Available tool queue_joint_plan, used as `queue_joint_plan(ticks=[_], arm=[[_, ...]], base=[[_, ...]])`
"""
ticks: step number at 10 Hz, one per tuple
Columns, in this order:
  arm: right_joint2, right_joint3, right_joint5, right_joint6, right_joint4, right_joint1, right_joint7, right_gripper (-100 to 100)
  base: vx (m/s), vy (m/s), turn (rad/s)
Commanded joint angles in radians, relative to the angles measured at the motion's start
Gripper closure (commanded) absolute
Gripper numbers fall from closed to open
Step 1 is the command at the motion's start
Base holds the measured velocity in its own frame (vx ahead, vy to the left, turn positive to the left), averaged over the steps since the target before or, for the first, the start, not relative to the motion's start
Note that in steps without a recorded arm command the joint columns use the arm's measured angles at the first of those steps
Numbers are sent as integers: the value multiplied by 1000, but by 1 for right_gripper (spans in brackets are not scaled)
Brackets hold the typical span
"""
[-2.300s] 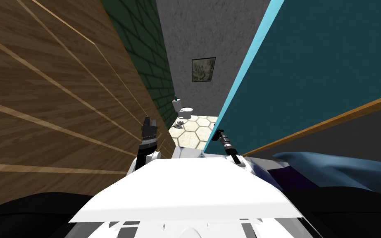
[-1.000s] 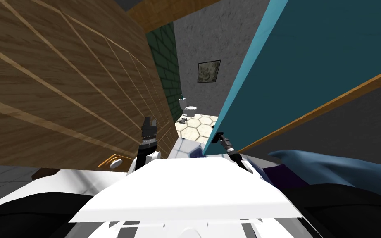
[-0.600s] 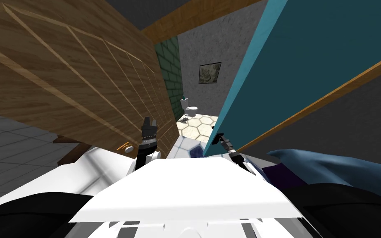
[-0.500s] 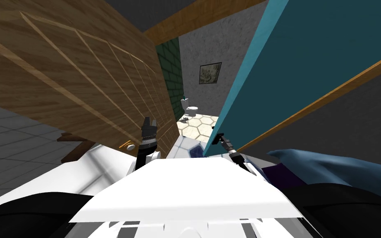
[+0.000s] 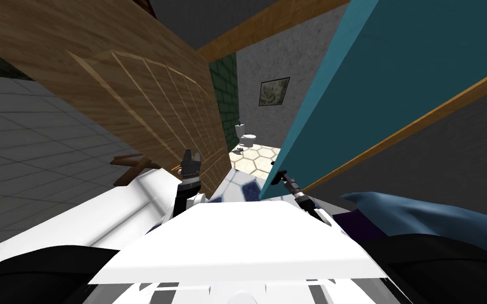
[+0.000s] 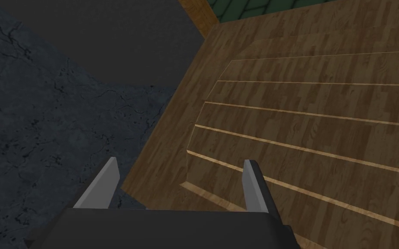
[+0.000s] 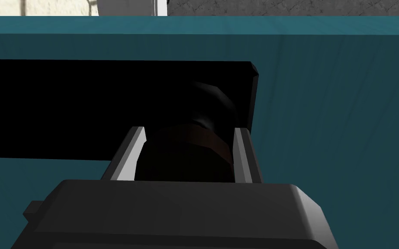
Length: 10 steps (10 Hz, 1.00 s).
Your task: Pull the door open
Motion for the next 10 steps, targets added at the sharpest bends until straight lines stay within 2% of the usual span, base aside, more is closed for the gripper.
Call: queue_joint_plan(ticks=[1, 3, 4, 5, 6, 10], arm=[[-12, 2, 2, -25, 8, 7, -9, 100], [-27, 4, 3, -51, 18, 12, -20, 100], [-20, 7, 4, -42, 16, 10, -15, 100], [-31, 8, 8, -67, 30, 12, -24, 100], [-34, 8, 8, -72, 33, 12, -26, 100], [-60, 5, 13, -126, 63, 11, -45, 100]], base=[[-214, -114, 125], [-223, -106, 130], [-113, -45, 30], [-181, -80, 142], [-247, -93, 176], [-232, -114, 151]])
